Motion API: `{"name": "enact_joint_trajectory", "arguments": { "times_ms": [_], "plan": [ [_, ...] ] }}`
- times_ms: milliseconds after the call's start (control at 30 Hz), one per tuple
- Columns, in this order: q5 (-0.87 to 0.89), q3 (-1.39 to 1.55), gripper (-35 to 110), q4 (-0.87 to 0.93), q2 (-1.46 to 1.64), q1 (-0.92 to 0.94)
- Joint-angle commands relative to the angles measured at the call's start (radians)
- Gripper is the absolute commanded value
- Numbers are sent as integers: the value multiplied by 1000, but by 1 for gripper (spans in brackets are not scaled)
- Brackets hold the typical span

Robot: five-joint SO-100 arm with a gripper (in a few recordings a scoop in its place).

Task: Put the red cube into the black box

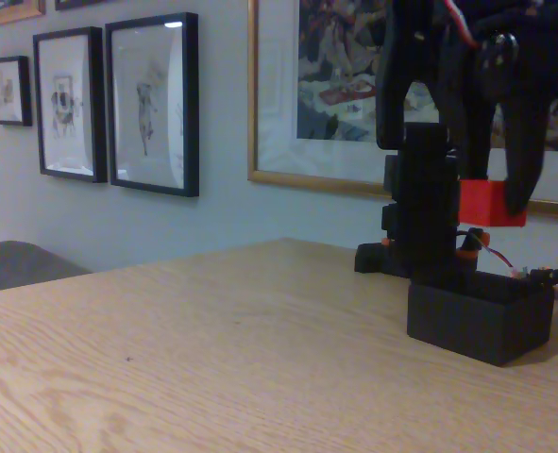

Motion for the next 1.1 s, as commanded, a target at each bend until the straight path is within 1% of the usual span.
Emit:
{"name": "enact_joint_trajectory", "arguments": {
  "times_ms": [0, 367, 533, 1067],
  "plan": [
    [57, 5, -8, 18, -6, 44],
    [26, 60, -7, -103, -103, 41],
    [15, 63, -6, -112, -120, 29],
    [-3, 28, 13, -84, -164, -3]
  ]
}}
